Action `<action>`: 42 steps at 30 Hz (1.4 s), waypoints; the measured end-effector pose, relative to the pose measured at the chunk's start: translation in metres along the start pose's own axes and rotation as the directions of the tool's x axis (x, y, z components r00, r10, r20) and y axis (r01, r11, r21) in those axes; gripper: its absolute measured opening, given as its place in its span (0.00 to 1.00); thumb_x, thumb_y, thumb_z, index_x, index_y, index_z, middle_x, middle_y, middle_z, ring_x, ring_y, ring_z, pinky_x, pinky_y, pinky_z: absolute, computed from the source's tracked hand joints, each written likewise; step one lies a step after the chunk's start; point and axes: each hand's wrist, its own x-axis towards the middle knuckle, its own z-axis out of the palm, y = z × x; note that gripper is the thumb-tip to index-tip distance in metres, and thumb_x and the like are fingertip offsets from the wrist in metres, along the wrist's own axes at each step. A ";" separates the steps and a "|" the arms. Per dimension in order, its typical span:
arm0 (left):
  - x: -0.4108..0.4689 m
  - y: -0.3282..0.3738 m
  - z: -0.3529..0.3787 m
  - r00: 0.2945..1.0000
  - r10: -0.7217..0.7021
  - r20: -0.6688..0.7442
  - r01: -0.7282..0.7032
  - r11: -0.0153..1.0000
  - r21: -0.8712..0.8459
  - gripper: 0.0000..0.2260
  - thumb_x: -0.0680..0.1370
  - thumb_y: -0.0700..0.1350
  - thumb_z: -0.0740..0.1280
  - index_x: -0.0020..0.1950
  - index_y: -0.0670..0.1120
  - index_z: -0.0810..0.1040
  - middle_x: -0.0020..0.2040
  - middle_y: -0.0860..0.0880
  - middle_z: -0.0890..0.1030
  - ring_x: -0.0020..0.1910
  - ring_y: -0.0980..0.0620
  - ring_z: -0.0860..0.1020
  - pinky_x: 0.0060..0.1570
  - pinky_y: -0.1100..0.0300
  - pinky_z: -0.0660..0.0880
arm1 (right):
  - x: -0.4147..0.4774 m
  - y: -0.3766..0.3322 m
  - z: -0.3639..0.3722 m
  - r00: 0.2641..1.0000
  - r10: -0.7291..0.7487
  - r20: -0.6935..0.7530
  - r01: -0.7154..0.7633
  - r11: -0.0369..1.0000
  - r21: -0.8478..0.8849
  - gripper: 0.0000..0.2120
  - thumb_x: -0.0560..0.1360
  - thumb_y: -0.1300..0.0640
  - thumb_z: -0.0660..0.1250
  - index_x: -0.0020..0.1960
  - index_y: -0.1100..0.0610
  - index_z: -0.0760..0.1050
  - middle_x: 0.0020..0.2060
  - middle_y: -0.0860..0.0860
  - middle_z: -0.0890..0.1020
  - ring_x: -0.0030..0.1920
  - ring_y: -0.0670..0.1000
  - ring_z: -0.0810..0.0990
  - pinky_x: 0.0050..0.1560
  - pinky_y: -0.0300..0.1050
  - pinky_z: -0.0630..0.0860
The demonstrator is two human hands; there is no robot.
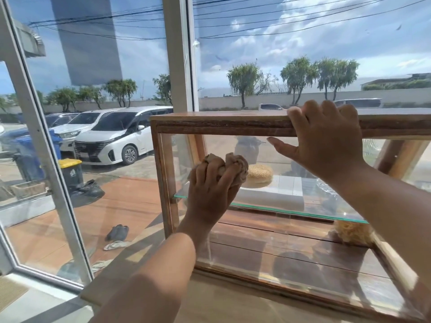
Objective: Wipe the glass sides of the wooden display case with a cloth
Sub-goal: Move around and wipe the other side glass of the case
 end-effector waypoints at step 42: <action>-0.047 -0.017 -0.004 0.962 -0.271 0.031 0.270 0.962 0.034 0.19 0.82 0.52 0.59 0.65 0.40 0.65 0.58 0.33 0.75 0.53 0.34 0.73 0.53 0.42 0.72 | -0.001 -0.002 0.001 1.000 -0.007 -0.019 0.007 1.000 0.008 0.31 0.81 0.31 0.49 0.53 0.60 0.68 0.44 0.58 0.74 0.42 0.59 0.73 0.43 0.52 0.65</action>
